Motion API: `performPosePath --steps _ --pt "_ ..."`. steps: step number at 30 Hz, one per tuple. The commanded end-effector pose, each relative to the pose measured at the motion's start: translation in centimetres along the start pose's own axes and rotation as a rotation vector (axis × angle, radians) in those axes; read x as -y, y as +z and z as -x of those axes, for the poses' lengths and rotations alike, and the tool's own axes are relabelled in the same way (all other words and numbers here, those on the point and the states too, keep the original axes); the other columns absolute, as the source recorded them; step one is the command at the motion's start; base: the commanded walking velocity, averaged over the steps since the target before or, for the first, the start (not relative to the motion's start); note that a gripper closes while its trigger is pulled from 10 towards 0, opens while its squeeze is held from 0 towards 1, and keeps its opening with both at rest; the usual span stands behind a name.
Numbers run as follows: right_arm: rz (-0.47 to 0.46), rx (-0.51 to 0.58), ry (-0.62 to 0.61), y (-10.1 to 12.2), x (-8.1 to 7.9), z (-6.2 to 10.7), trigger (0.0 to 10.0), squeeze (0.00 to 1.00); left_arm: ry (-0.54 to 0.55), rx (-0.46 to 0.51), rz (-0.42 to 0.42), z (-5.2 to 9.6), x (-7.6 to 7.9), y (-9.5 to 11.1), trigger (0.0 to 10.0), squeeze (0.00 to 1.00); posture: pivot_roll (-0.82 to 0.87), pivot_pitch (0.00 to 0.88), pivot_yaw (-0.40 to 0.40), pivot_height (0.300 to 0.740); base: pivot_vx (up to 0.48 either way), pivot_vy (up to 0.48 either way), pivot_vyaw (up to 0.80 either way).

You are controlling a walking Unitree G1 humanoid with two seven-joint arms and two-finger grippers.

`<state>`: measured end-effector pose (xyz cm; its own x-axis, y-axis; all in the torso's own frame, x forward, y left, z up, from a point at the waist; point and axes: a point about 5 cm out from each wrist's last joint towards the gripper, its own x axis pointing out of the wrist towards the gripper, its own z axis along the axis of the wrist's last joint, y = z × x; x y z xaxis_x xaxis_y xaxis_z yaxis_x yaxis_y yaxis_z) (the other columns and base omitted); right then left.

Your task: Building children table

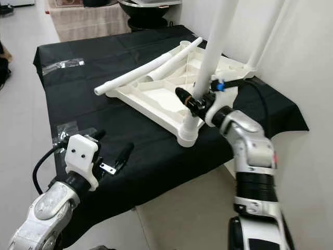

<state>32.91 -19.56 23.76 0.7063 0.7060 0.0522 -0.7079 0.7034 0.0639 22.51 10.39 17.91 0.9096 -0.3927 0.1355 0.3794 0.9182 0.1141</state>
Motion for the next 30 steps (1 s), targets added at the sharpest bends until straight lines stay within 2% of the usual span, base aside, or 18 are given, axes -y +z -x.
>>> performPosePath --steps 1,3,5,7,8,10,12,13,14,15,19,21,22,23,24,27,28,30 --pt "-0.03 -0.001 0.311 -0.2 -2.5 -0.6 10.0 0.0 0.004 -0.005 -0.007 0.0 -0.1 -0.1 10.0 0.0 0.03 0.058 -0.066 0.74 0.0 0.0 0.0" --pt "-0.039 -0.014 0.413 -0.4 -3.0 -1.5 10.0 0.0 0.009 -0.004 -0.009 0.1 -0.2 -0.1 10.0 0.0 0.03 0.059 -0.069 0.74 0.0 0.0 0.0" --pt "-0.039 -0.014 0.413 -0.4 -3.0 -1.5 10.0 0.0 0.009 -0.004 -0.009 0.1 -0.2 -0.1 10.0 0.0 0.03 0.059 -0.069 0.74 0.0 0.0 0.0" --pt "-0.029 -0.025 0.431 -0.6 -2.9 -2.2 10.0 0.0 0.013 -0.002 -0.009 0.1 -0.3 0.0 10.0 0.0 0.03 0.06 -0.07 0.74 0.0 0.0 0.0" --pt "-0.03 -0.035 0.436 -0.8 -2.9 -3.2 10.0 0.0 0.015 -0.001 -0.009 0.1 -0.3 0.0 10.0 0.0 0.03 0.062 -0.07 0.74 0.0 0.0 0.0" --pt "-0.03 -0.035 0.436 -0.8 -2.9 -3.2 10.0 0.0 0.015 -0.001 -0.009 0.1 -0.3 0.0 10.0 0.0 0.03 0.062 -0.07 0.74 0.0 0.0 0.0" --pt "0.001 -0.063 0.433 -1.6 -3.2 -5.5 10.0 0.0 0.013 0.0 -0.005 0.2 -0.1 0.0 10.0 0.0 0.04 0.067 -0.072 0.74 0.0 0.0 0.0" --pt "0.019 -0.079 0.399 -2.0 -3.3 -6.6 5.3 0.0 0.012 0.0 -0.005 0.2 -0.1 0.0 10.0 0.0 0.04 0.068 -0.073 0.74 0.0 0.0 0.0" --pt "0.019 -0.079 0.399 -2.0 -3.3 -6.6 5.3 0.0 0.012 0.0 -0.005 0.2 -0.1 0.0 10.0 0.0 0.04 0.068 -0.073 0.74 0.0 0.0 0.0" --pt "0.015 -0.074 0.384 -2.0 -3.5 -7.4 0.0 0.0 0.014 0.0 -0.003 0.2 -0.1 0.1 10.0 0.0 0.04 0.07 -0.074 0.74 0.0 0.0 0.0" --pt "0.048 -0.06 0.295 -2.0 -3.3 -8.2 0.0 0.0 0.019 0.0 -0.005 0.2 -0.1 0.1 10.0 0.0 0.04 0.072 -0.077 0.74 0.0 0.0 0.0" --pt "0.081 -0.068 0.171 -2.0 -2.4 -8.5 0.0 0.0 0.021 -0.001 -0.005 0.2 -0.2 0.0 10.0 0.0 0.04 0.072 -0.077 0.74 0.0 0.0 0.0" --pt "0.081 -0.068 0.171 -2.0 -2.4 -8.5 0.0 0.0 0.021 -0.001 -0.005 0.2 -0.2 0.0 10.0 0.0 0.04 0.072 -0.077 0.74 0.0 0.0 0.0" --pt "0.096 -0.085 0.03 -2.1 -1.5 -8.4 0.0 0.0 0.02 -0.001 -0.004 0.2 -0.1 0.0 10.0 0.0 0.03 0.073 -0.075 0.74 0.0 0.0 0.0" --pt "0.096 -0.085 0.03 -2.1 -1.5 -8.4 0.0 0.0 0.02 -0.001 -0.004 0.2 -0.1 0.0 10.0 0.0 0.03 0.073 -0.075 0.74 0.0 0.0 0.0" --pt "0.131 -0.103 -0.324 -1.9 0.7 -7.6 0.0 0.0 0.017 0.002 0.0 0.0 0.0 0.0 10.0 0.0 0.03 0.072 -0.072 0.74 0.0 0.0 0.0" --pt "0.131 -0.103 -0.324 -1.9 0.7 -7.6 0.0 0.0 0.017 0.002 0.0 0.0 0.0 0.0 10.0 0.0 0.03 0.072 -0.072 0.74 0.0 0.0 0.0" --pt "0.14 -0.11 -0.486 -1.8 1.6 -7.0 0.0 0.0 0.016 0.004 0.0 -0.1 0.0 0.0 10.0 0.0 0.02 0.073 -0.071 0.74 0.0 0.0 0.0"
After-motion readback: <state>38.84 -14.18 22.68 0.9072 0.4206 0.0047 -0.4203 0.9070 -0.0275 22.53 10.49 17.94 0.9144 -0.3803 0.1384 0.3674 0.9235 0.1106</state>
